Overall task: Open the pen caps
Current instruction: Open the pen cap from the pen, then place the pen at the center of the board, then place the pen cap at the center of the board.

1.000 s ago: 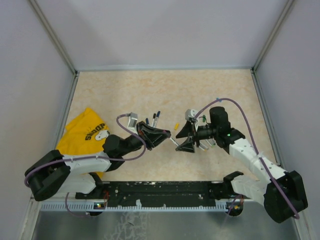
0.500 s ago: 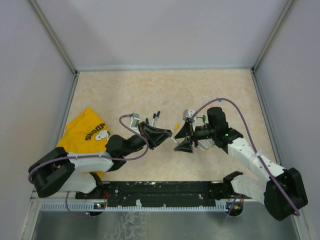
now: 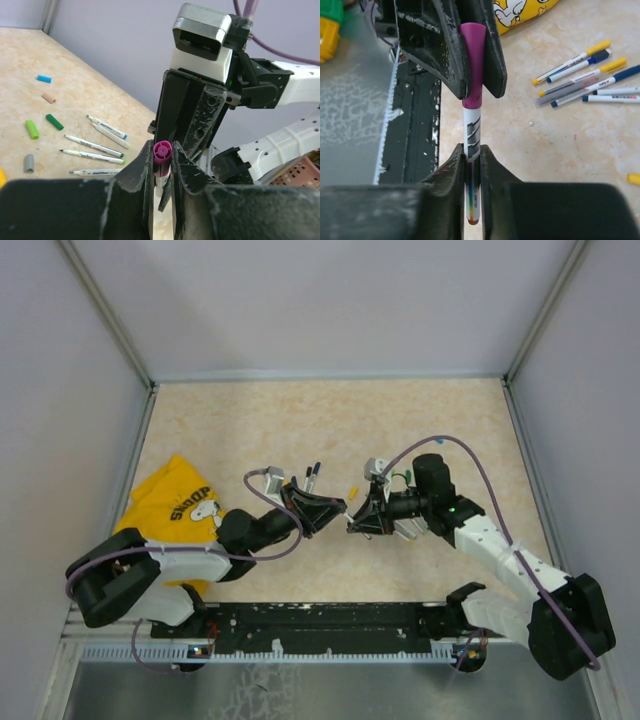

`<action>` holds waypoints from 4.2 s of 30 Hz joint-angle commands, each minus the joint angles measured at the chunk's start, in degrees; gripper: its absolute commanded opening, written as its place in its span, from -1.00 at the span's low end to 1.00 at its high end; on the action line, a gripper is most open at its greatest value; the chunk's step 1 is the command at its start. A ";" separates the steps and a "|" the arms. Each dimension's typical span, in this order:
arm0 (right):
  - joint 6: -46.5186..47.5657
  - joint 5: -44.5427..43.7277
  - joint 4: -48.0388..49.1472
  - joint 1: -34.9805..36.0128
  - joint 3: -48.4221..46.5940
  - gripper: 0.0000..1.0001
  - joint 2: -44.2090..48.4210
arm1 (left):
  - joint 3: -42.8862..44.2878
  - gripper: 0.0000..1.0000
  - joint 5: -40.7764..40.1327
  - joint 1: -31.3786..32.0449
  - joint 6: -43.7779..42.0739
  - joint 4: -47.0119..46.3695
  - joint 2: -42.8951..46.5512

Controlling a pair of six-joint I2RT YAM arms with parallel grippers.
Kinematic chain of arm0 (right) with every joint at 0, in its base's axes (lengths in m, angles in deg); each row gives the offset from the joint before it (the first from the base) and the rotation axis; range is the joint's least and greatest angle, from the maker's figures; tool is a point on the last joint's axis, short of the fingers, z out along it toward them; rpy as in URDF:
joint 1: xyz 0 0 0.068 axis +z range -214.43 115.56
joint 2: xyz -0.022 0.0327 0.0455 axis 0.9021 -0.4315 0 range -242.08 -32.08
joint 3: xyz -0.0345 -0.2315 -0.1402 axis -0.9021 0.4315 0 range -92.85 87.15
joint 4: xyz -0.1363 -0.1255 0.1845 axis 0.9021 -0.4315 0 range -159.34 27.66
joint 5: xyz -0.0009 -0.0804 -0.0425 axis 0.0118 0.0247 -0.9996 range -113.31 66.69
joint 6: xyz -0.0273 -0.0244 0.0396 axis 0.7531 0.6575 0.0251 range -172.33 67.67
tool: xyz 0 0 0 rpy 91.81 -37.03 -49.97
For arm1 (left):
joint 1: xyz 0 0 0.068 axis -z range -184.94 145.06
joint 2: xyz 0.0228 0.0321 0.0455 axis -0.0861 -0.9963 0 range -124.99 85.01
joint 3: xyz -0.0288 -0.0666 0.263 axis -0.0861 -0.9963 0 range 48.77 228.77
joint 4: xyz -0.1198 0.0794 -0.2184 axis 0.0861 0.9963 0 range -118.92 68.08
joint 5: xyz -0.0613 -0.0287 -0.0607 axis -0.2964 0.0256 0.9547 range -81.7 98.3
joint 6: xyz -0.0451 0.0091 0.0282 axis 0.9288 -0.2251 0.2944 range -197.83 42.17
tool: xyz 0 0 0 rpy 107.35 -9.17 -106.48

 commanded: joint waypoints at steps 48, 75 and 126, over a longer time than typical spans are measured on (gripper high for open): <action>16.25 -43.69 -26.27 3.25 -9.71 -1.00 -17.97 | -11.46 -1.00 -0.02 -19.01 3.39 17.20 23.92; 14.50 -53.28 -26.44 6.59 -10.89 -0.70 -22.98 | -12.11 -1.00 1.98 -19.01 5.85 13.11 19.73; 17.13 -49.62 -28.16 6.48 -13.00 -0.49 -16.23 | -2.14 -1.00 2.01 -13.32 3.17 28.80 5.87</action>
